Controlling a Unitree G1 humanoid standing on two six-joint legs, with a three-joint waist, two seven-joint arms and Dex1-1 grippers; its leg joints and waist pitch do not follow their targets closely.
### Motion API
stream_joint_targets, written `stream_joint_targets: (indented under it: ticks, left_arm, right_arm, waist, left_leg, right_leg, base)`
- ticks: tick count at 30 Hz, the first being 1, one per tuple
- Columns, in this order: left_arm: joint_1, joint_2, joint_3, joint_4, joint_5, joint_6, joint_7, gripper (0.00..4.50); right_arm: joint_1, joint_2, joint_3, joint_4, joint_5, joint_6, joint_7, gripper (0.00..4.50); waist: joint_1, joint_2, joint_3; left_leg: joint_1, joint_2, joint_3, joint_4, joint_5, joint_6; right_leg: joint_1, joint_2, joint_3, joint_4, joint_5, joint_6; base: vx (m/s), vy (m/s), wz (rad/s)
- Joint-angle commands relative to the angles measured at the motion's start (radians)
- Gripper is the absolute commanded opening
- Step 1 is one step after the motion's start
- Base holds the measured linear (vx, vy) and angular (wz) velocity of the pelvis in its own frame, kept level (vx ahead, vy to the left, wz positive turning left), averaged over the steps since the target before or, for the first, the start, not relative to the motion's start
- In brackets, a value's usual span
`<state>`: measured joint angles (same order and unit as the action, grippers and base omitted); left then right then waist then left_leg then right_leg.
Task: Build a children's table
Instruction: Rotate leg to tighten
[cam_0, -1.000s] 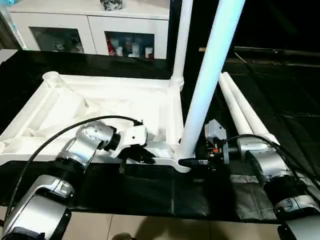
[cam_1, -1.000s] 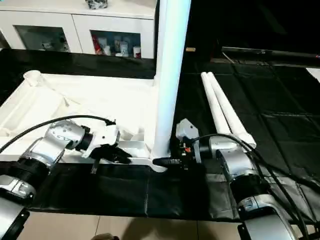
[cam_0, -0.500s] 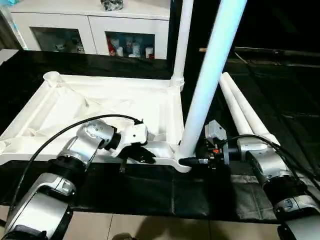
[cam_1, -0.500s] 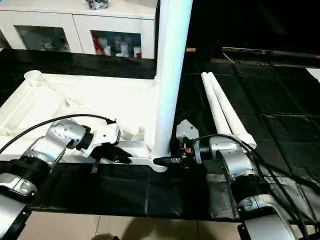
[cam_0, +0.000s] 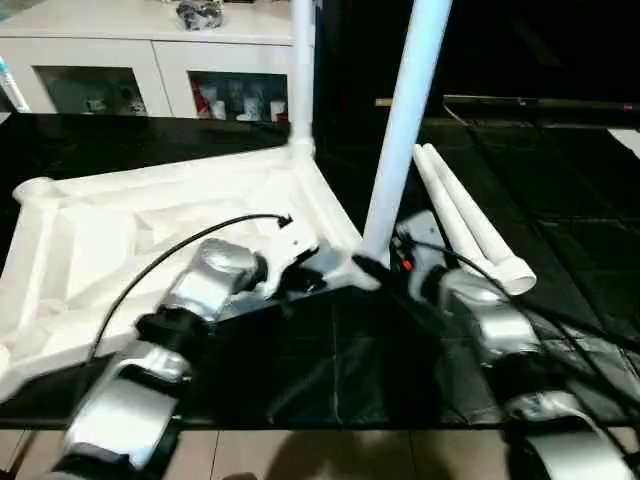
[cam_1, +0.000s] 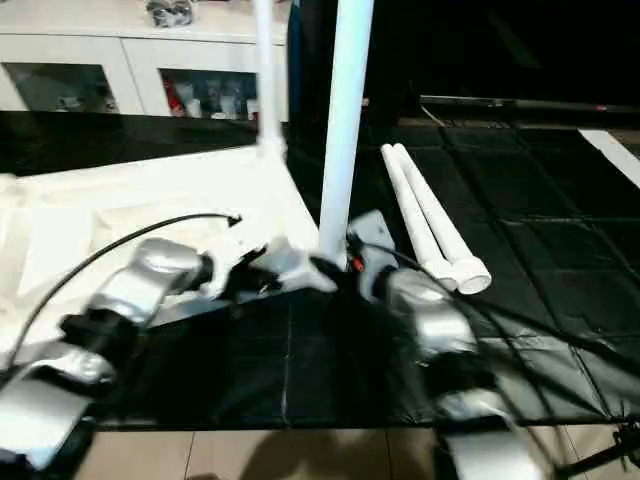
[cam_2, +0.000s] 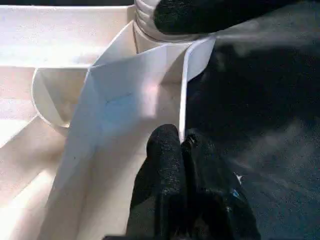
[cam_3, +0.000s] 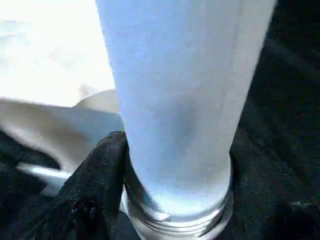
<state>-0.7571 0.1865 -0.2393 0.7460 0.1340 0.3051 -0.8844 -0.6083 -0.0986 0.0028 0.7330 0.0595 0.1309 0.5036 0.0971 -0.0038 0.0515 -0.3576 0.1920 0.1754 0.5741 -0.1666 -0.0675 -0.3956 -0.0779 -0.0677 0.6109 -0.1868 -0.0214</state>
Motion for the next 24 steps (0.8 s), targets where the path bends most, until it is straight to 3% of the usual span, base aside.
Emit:
stream_joint_targets:
  ticks: [1,4,7,11,14,17,24]
  left_arm:
    - [-0.039,-0.093,-0.014,-0.049,-0.018,0.007,0.082,0.00]
    - [-0.038,-0.093,-0.023,-0.055,-0.017,-0.004,0.069,0.00]
    - [-0.035,-0.084,-0.028,-0.056,-0.013,-0.013,0.056,0.00]
    - [-0.017,-0.029,-0.036,-0.051,-0.004,-0.057,-0.007,0.00]
    - [-0.008,0.003,-0.040,-0.050,-0.003,-0.085,-0.042,0.00]
    - [0.009,0.053,-0.053,-0.046,-0.009,-0.151,-0.127,0.00]
    - [0.033,0.153,-0.103,-0.025,-0.010,-0.297,-0.337,0.00]
  right_arm:
    - [-0.012,0.112,0.101,0.021,-0.020,0.006,0.039,2.65]
    - [-0.012,0.120,0.074,0.025,-0.002,0.003,0.026,3.35]
    - [-0.008,0.117,0.059,0.021,0.003,0.000,0.020,3.45]
    - [0.033,0.045,0.055,-0.023,0.013,-0.059,0.109,3.92]
    - [0.057,-0.002,0.055,-0.057,0.035,-0.080,0.191,4.06]
    - [0.084,-0.076,0.057,-0.098,0.055,-0.107,0.316,4.38]
    - [0.094,-0.218,0.054,-0.142,0.096,-0.110,0.554,4.47]
  waist:
    - [0.001,-0.004,-0.063]
    - [0.002,-0.002,-0.065]
    - [0.001,0.000,-0.065]
    - [0.000,0.000,-0.064]
    - [0.004,0.001,-0.070]
    - [0.008,-0.002,-0.071]
    - [0.020,0.001,-0.066]
  left_leg:
    - [0.006,0.034,-0.012,-0.067,-0.238,0.008]
    - [0.003,0.031,-0.009,-0.064,-0.207,0.027]
    - [0.001,0.032,-0.010,-0.064,-0.194,0.035]
    - [0.003,0.033,-0.010,-0.066,-0.220,0.031]
    - [-0.004,0.033,-0.010,-0.061,-0.165,0.056]
    - [-0.005,0.033,-0.007,-0.056,-0.154,0.081]
    - [-0.002,0.041,-0.006,-0.058,-0.198,0.071]
  right_leg:
    - [0.043,-0.071,0.046,-0.083,-0.264,-0.180]
    - [0.046,-0.070,0.046,-0.081,-0.200,-0.189]
    - [0.048,-0.068,0.045,-0.077,-0.166,-0.200]
    - [0.047,-0.071,0.045,-0.082,-0.194,-0.195]
    - [0.053,-0.068,0.044,-0.069,-0.079,-0.214]
    - [0.055,-0.067,0.043,-0.065,-0.037,-0.228]
    - [0.052,-0.068,0.041,-0.069,-0.124,-0.226]
  base:
    - [0.000,0.000,0.00]
    - [0.000,0.000,0.00]
    - [0.000,0.000,0.00]
    - [0.000,0.000,0.00]
    - [0.000,0.000,0.00]
    - [0.000,0.000,0.00]
    - [0.000,0.000,0.00]
